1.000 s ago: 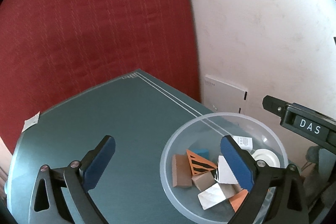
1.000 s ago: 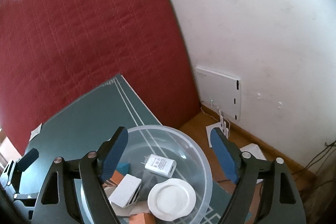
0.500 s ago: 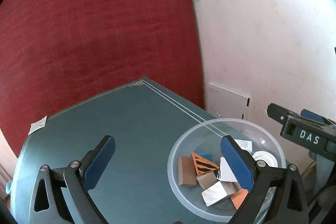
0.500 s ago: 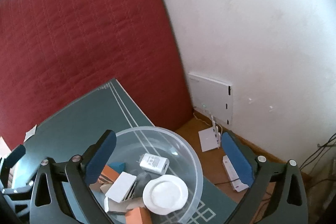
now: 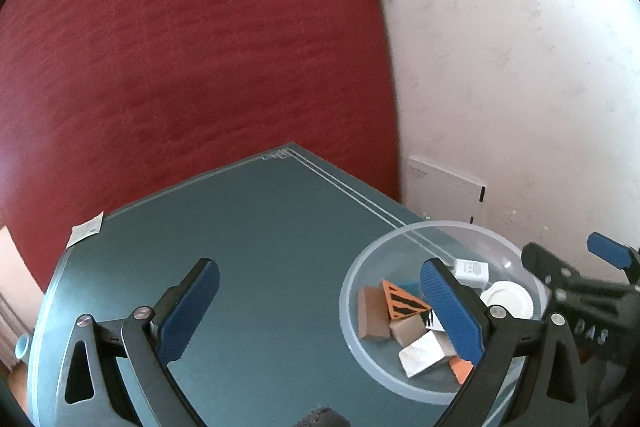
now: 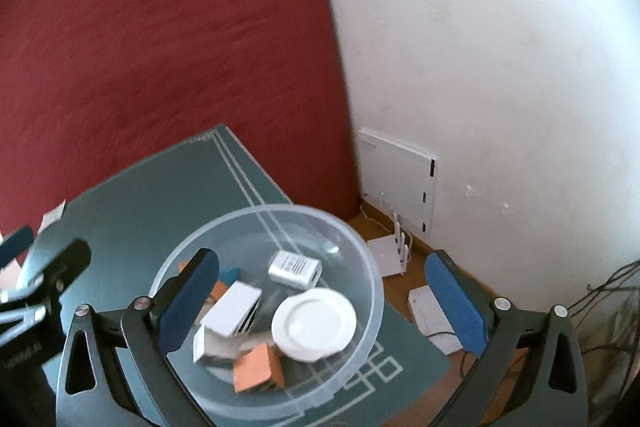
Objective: Organize rigid objects
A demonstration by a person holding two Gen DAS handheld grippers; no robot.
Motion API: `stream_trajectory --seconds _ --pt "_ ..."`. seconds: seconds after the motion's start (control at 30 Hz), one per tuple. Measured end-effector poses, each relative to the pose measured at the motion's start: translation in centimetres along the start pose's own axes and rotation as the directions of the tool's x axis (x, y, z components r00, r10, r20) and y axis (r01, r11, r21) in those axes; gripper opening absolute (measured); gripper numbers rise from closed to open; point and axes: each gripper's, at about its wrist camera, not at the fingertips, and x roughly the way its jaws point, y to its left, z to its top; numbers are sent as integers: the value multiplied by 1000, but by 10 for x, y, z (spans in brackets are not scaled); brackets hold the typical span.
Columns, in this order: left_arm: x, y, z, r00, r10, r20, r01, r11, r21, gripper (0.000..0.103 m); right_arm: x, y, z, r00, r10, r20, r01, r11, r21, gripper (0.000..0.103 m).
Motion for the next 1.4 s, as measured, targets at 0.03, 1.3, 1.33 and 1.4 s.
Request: stream_trajectory --seconds 0.03,1.3,1.33,1.4 --pt "-1 1 0 1000 5 0 -5 1000 -1 102 -3 4 -3 1000 2 -2 -2 1000 -18 103" --pt "16 -20 -30 989 39 -142 -32 998 54 102 12 18 -41 983 -30 -180 2 988 -155 103" --pt "18 -19 -31 989 41 -142 -33 998 55 102 11 18 -41 982 -34 -183 5 988 -157 103" --pt "18 -19 -32 989 42 -143 -34 998 57 102 9 18 -42 982 -40 -186 10 987 -159 103"
